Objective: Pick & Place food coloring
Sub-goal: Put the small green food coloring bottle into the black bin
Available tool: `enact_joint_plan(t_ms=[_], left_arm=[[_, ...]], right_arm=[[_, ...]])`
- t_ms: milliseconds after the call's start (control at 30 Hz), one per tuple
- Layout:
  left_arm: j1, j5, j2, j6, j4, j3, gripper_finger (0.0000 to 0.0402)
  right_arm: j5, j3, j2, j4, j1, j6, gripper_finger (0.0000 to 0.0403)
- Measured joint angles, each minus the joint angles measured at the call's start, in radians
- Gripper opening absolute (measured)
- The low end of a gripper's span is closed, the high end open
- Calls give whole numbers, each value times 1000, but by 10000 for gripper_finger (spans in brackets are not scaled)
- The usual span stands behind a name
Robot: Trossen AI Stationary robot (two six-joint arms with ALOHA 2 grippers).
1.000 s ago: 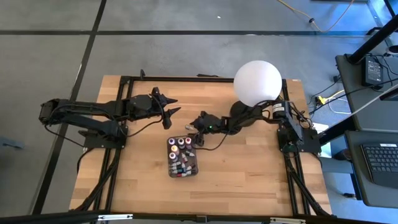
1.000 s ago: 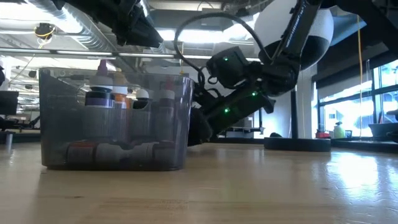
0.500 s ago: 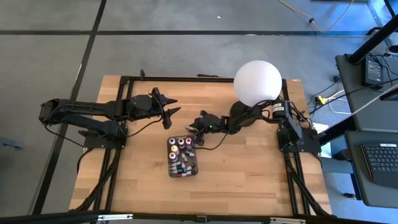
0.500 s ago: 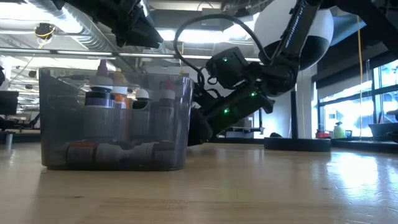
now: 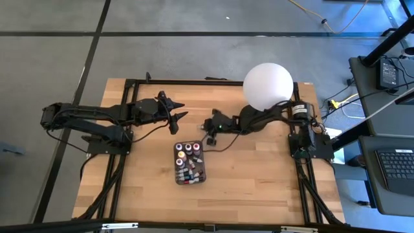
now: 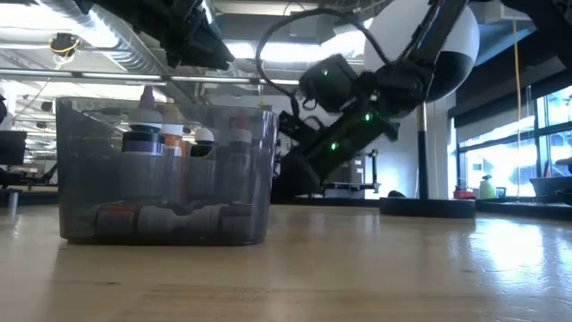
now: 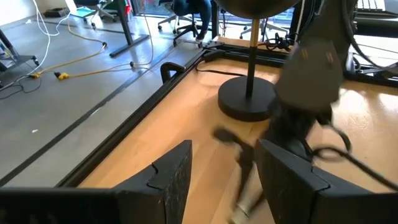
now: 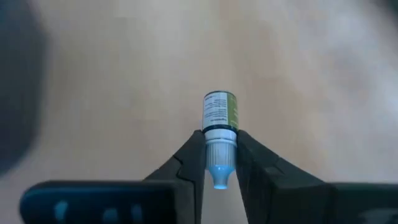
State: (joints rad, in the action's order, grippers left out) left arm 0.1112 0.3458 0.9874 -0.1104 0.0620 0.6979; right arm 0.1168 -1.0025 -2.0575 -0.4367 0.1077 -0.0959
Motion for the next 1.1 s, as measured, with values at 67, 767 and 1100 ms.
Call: enact_joint_plan(t_ms=[67, 767, 1100], left_arm=[[0, 0, 0, 0, 0, 0, 173], [0, -5, 0, 0, 3, 0, 169], [0, -7, 0, 0, 24, 0, 171]], right_arm=[[30, -1, 46, 49, 18, -36, 73], [-164, -13, 459, 131, -28, -6, 75], [-119, -84, 448, 149, -168, 17, 76]])
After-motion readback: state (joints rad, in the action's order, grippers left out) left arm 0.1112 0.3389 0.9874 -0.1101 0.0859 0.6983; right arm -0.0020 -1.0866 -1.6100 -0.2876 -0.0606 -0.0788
